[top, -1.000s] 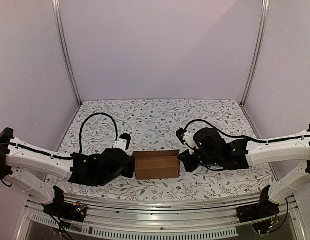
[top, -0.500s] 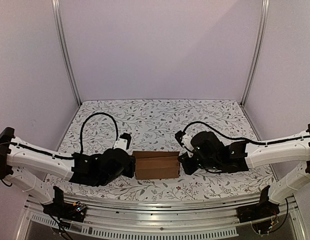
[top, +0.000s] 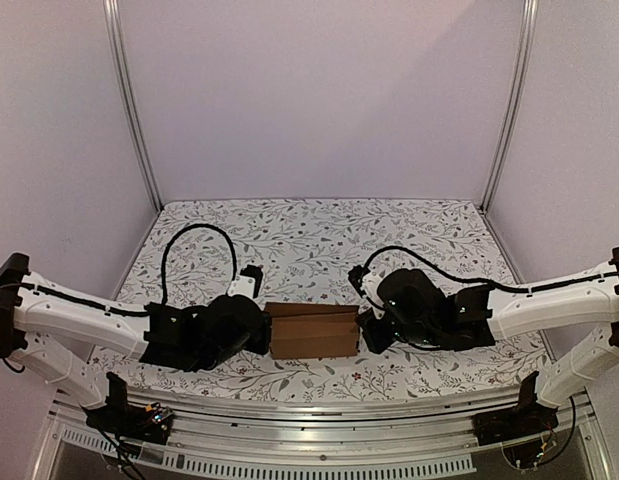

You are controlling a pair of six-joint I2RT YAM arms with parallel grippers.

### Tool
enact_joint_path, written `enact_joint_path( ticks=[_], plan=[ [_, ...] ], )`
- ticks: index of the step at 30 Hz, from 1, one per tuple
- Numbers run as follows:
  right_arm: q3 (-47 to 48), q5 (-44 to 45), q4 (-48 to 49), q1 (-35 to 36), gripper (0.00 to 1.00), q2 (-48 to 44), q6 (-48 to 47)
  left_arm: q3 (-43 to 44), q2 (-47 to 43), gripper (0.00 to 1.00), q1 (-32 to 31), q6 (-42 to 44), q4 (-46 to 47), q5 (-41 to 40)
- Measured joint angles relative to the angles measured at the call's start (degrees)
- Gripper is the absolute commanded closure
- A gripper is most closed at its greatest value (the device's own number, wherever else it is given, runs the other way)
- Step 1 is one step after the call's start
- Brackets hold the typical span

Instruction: Fold the paper box

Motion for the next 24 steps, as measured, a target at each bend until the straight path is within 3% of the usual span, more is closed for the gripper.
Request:
enact_joint_path(
  ticks=[24],
  plan=[
    [-0.02,3.93,-1.29,0.66,1.0,0.0,1.05,4.09,5.07,1.0,0.0,-9.88,-1.6,0.61]
  ],
)
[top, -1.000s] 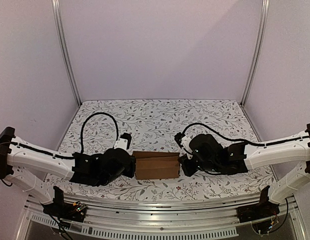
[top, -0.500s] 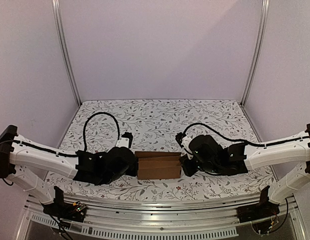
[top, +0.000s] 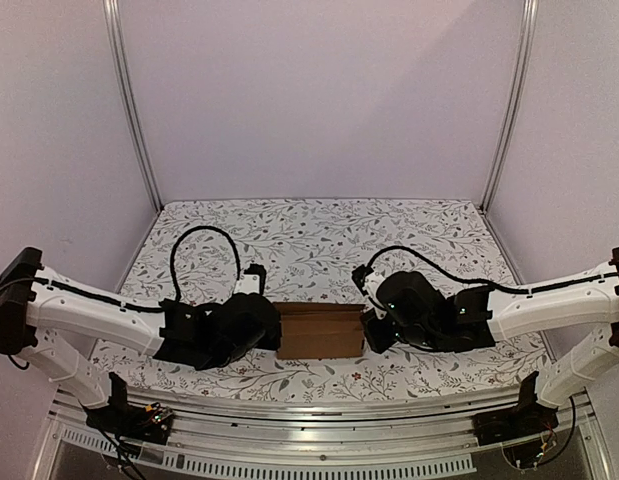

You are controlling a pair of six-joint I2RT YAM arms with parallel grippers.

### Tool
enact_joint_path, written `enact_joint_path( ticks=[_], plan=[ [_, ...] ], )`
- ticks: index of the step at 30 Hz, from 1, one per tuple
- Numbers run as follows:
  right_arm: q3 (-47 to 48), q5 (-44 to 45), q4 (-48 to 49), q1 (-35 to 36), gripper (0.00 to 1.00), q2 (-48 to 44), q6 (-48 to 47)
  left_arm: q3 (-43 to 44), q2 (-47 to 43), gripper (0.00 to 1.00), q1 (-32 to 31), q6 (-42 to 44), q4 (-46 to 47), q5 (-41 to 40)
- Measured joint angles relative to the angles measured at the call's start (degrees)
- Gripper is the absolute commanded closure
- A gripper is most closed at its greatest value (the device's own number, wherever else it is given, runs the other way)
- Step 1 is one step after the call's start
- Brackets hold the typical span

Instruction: Fold the paper box

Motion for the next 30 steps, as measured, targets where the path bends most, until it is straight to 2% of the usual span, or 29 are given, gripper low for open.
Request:
enact_joint_path(
  ticks=[30],
  plan=[
    [0.0,1.64,-0.28,0.79,1.0,0.37,0.02,6.91,3.72,1.0,-1.16,-8.2,-10.51,-1.77]
  ],
)
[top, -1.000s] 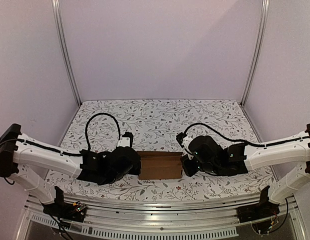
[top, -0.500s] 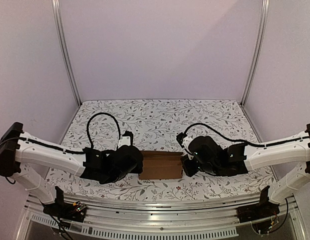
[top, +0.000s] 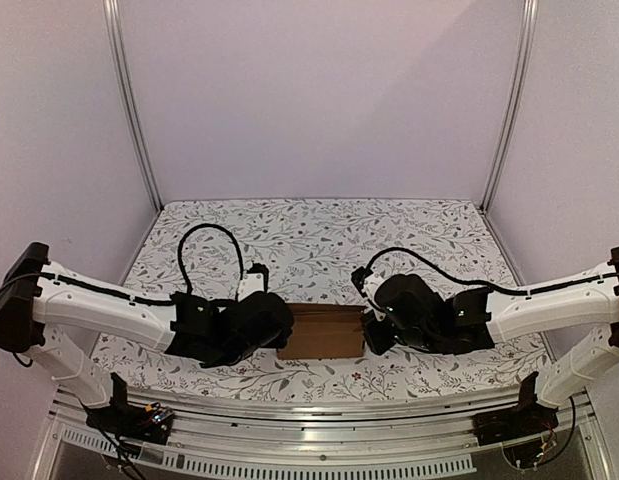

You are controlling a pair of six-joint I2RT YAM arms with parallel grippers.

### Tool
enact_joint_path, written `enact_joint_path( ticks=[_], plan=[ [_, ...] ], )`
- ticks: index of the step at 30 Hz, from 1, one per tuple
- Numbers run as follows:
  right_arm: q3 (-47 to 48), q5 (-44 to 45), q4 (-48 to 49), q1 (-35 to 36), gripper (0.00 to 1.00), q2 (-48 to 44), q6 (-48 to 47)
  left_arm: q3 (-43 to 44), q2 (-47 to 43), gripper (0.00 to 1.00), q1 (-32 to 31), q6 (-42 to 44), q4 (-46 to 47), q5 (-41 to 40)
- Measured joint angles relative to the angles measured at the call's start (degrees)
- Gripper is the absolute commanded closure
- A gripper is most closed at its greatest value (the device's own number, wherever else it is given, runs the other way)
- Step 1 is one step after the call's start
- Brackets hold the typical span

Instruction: Fold the paper box

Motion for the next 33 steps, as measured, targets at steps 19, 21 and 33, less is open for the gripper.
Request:
enact_joint_path(
  ticks=[19,21,33],
  plan=[
    [-0.44,0.48,0.44,0.37,1.0,0.0,0.02,2.91,1.4,1.0,-0.13,0.02,-4.26,-0.07],
    [-0.44,0.48,0.46,0.37,1.0,0.0,0.02,3.23,1.6,1.0,-0.13,0.04,-4.68,-0.07],
    [-0.76,0.61,1.03,0.37,1.0,0.0,0.02,5.16,2.73,1.0,-0.13,0.48,-7.13,-0.13]
  ],
)
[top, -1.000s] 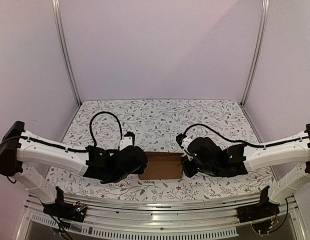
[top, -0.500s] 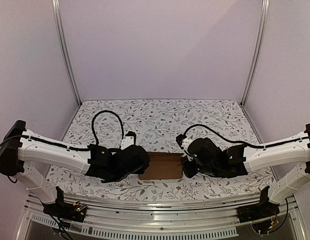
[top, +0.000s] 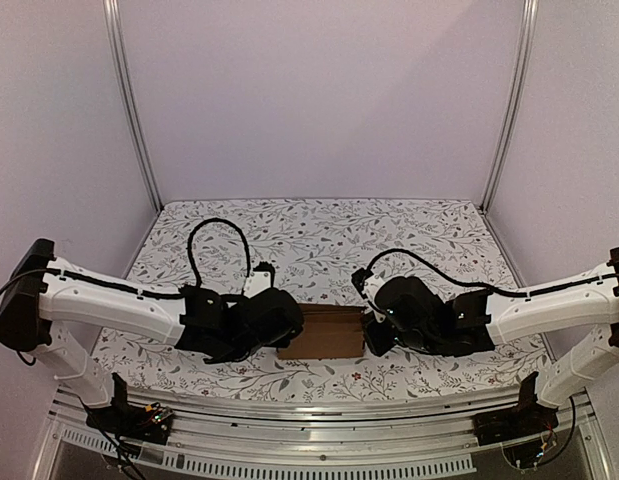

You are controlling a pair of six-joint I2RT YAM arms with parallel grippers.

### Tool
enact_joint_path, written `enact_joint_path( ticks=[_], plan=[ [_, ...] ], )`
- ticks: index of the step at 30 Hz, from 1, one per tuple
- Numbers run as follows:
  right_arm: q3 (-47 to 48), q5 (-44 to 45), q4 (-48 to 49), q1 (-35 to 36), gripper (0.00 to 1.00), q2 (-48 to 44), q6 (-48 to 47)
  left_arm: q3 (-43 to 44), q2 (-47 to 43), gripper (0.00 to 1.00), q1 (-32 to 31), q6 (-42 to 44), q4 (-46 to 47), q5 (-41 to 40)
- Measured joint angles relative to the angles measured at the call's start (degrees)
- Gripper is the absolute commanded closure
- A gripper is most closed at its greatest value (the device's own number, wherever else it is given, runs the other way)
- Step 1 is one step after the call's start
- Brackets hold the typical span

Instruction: Fold the paper box

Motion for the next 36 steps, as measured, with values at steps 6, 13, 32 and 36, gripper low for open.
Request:
enact_joint_path(
  ticks=[6,13,32,36],
  plan=[
    [-0.13,0.17,0.22,0.0,1.0,0.02,0.0,0.87,0.52,1.0,-0.02,0.39,-1.11,0.02],
    [-0.13,0.76,0.31,0.0,1.0,0.22,-0.02,1.81,1.22,1.0,-0.09,1.09,-1.88,-0.04],
    [-0.31,1.18,0.48,0.0,1.0,0.26,-0.07,4.33,2.29,1.0,-0.28,3.72,-5.22,0.35],
    [-0.31,1.31,0.46,0.0,1.0,0.26,-0.07,4.61,2.29,1.0,-0.31,4.13,-5.7,0.74]
  ],
)
